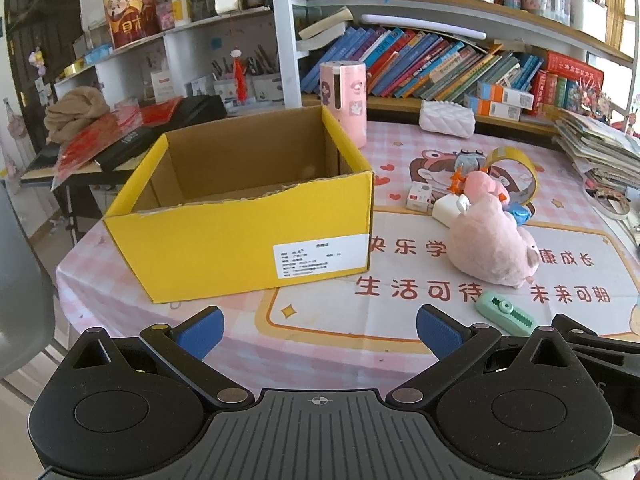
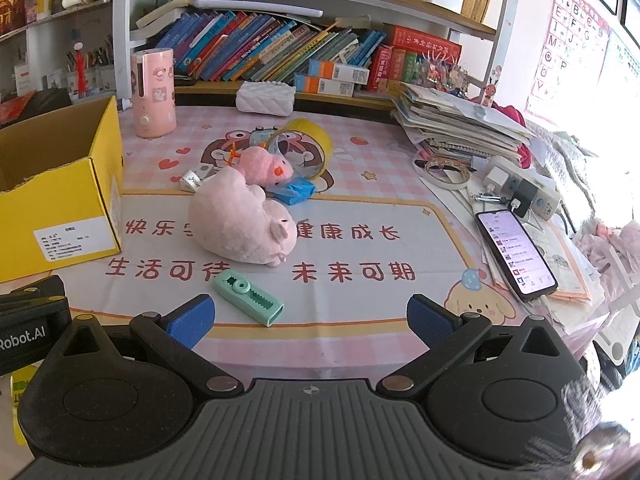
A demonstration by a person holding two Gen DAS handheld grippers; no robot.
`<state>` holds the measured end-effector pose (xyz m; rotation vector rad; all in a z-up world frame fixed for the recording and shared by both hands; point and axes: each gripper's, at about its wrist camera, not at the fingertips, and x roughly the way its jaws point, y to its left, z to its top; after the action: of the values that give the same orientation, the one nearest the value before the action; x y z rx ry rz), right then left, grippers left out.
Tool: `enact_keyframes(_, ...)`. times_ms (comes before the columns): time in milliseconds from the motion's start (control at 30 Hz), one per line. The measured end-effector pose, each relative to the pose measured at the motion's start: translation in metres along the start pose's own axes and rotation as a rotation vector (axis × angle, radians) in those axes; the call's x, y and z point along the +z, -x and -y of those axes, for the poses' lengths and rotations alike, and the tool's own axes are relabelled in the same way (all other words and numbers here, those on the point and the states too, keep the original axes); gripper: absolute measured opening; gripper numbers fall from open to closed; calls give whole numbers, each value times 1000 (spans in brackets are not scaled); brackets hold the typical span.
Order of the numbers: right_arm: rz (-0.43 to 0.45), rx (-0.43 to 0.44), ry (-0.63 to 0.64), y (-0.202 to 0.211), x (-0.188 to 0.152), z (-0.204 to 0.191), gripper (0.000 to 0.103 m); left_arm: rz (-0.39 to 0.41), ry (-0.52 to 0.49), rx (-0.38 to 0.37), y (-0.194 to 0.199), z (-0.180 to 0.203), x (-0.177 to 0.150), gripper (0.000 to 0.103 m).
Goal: Organize objects
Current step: 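Move the left tool to the mint-green toy while the right tool approaches the pink plush pig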
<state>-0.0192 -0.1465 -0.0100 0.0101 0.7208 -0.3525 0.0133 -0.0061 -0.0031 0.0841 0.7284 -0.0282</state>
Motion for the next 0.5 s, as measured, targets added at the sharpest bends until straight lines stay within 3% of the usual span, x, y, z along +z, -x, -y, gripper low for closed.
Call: enact_keyframes(500, -30, 23, 2, -24, 14, 12, 103, -38, -1, -18, -19, 17, 13, 103)
